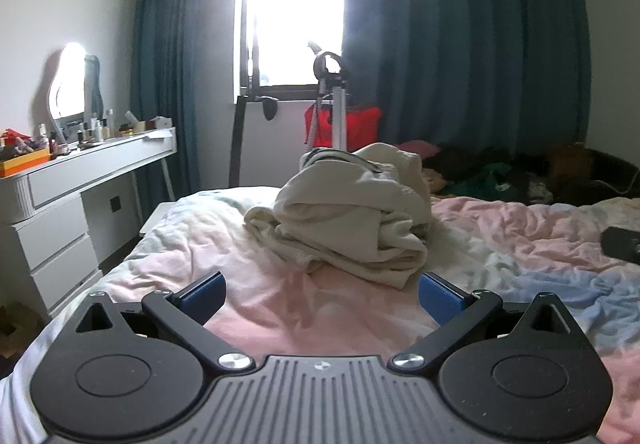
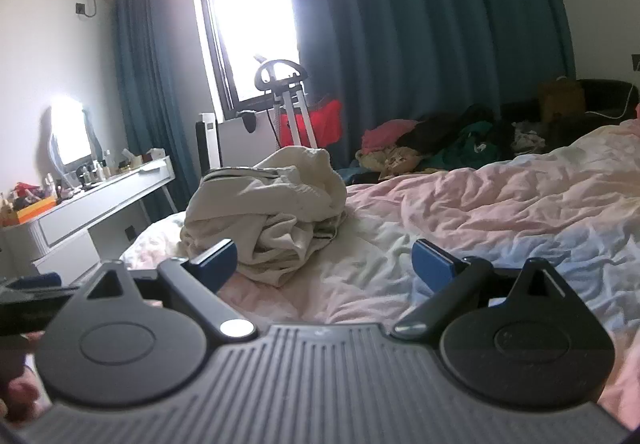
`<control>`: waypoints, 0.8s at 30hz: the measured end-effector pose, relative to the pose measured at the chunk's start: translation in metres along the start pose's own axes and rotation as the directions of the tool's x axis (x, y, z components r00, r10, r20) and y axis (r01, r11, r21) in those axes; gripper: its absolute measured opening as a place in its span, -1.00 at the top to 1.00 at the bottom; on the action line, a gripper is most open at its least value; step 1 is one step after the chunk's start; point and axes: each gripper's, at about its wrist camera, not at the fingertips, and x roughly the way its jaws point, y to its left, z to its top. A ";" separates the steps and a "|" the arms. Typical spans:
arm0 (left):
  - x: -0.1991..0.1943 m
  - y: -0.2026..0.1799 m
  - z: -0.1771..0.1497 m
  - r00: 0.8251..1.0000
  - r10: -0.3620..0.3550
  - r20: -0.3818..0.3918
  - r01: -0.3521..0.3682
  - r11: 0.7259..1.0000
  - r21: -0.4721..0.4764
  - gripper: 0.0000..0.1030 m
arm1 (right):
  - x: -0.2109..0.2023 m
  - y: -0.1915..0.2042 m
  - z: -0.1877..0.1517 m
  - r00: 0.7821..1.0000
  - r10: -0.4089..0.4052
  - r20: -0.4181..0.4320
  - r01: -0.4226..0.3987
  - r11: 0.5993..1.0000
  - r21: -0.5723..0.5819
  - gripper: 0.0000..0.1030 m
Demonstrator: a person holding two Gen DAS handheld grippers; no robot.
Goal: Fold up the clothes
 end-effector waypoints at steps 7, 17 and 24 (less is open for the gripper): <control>0.004 -0.002 -0.006 1.000 0.001 -0.007 -0.001 1.000 -0.001 -1.00 | -0.006 -0.006 0.006 1.000 0.012 0.008 -0.013 1.000 0.018 -0.51; 0.042 -0.017 -0.008 0.997 -0.028 -0.078 0.032 0.998 0.049 -1.00 | -0.019 -0.019 0.013 0.996 -0.054 0.064 0.051 0.997 0.061 -0.82; 0.120 -0.035 0.008 0.985 -0.034 -0.172 0.042 0.998 0.046 -1.00 | -0.010 -0.031 0.011 0.997 -0.072 0.022 0.070 0.992 0.106 -0.85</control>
